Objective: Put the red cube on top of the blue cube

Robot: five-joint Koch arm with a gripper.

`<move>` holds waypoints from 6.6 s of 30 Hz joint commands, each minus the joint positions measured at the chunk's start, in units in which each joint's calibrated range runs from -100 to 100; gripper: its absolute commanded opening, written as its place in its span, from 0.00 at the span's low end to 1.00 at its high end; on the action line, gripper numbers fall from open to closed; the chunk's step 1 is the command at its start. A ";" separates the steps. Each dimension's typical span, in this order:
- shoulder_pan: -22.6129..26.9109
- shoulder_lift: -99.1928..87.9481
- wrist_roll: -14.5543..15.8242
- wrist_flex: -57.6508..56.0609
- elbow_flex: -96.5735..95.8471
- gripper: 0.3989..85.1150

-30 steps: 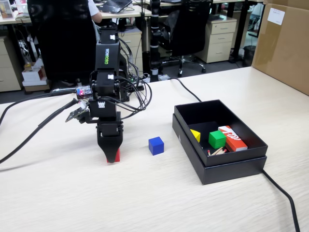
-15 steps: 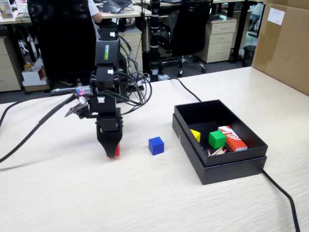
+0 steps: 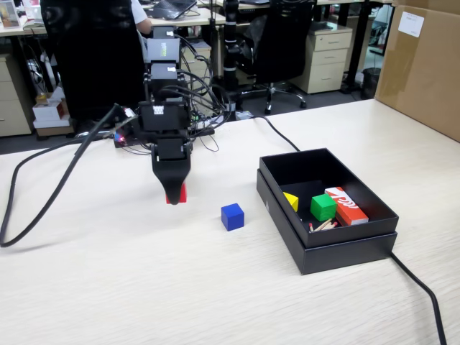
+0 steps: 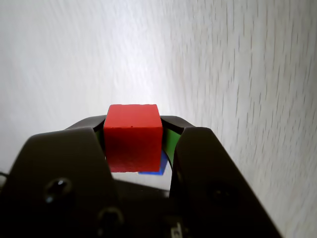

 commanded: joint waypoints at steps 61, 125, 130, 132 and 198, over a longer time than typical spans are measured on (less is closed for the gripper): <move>8.21 12.23 6.01 5.80 5.57 0.07; 7.77 -12.32 4.93 -4.31 3.03 0.49; 7.42 -24.60 4.40 -4.23 -5.67 0.49; 7.33 -29.53 4.40 -4.23 -9.12 0.49; 7.96 -73.82 1.22 59.53 -98.51 0.57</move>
